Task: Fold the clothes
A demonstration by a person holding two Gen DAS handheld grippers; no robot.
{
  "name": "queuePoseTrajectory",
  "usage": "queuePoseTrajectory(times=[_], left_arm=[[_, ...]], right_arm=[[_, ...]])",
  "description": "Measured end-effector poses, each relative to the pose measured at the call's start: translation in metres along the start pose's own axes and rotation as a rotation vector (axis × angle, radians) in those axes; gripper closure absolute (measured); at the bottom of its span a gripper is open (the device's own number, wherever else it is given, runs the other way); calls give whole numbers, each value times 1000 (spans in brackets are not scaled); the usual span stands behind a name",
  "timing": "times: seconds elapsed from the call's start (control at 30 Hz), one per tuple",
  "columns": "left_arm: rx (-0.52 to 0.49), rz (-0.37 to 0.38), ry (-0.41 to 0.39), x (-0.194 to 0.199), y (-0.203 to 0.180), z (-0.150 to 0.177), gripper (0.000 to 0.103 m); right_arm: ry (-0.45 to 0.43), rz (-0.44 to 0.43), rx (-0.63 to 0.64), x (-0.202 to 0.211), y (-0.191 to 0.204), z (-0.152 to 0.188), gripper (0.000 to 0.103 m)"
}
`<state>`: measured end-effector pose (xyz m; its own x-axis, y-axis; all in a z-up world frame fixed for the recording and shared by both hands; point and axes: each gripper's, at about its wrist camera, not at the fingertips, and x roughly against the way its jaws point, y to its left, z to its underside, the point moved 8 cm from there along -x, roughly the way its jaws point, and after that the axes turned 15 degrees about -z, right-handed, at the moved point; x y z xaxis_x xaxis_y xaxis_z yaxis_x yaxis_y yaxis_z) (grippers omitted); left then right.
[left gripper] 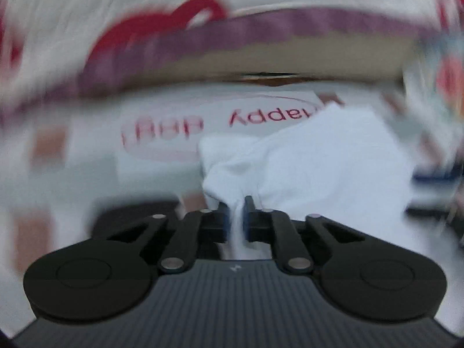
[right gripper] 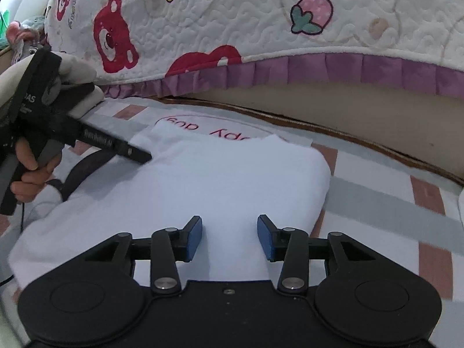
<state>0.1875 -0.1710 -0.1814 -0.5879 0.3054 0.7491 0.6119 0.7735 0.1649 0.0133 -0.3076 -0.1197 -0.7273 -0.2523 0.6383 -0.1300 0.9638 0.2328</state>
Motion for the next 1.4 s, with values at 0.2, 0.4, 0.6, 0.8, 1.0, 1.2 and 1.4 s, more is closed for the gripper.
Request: queuePoseTrajectory(times=[0.2,0.4,0.6,0.8,1.0,1.2,1.4], left_arm=[[52,-2,-44,2,16,-1,95],[206,-30,-66,11,37,4,91],[51,273,-191,85,1,12,87],[2,98,18,69,5,75,83],[158,99,-2,76,26,96,60],[220,70,15,79,30,102,58],[232,88,36,75,34,112,49]], right_arm=[[4,-2,-6,-13,-11,5,50],[-9,14,-54,-8,-8,5,49],[-25,-42,-23,-4,29,2,48],[7,-47,25,-20,61,11,48],[56,-10,185,-8,98,35,45],[113,-25,232,9,120,71,41],[151,-96,169,28,118,90,39]])
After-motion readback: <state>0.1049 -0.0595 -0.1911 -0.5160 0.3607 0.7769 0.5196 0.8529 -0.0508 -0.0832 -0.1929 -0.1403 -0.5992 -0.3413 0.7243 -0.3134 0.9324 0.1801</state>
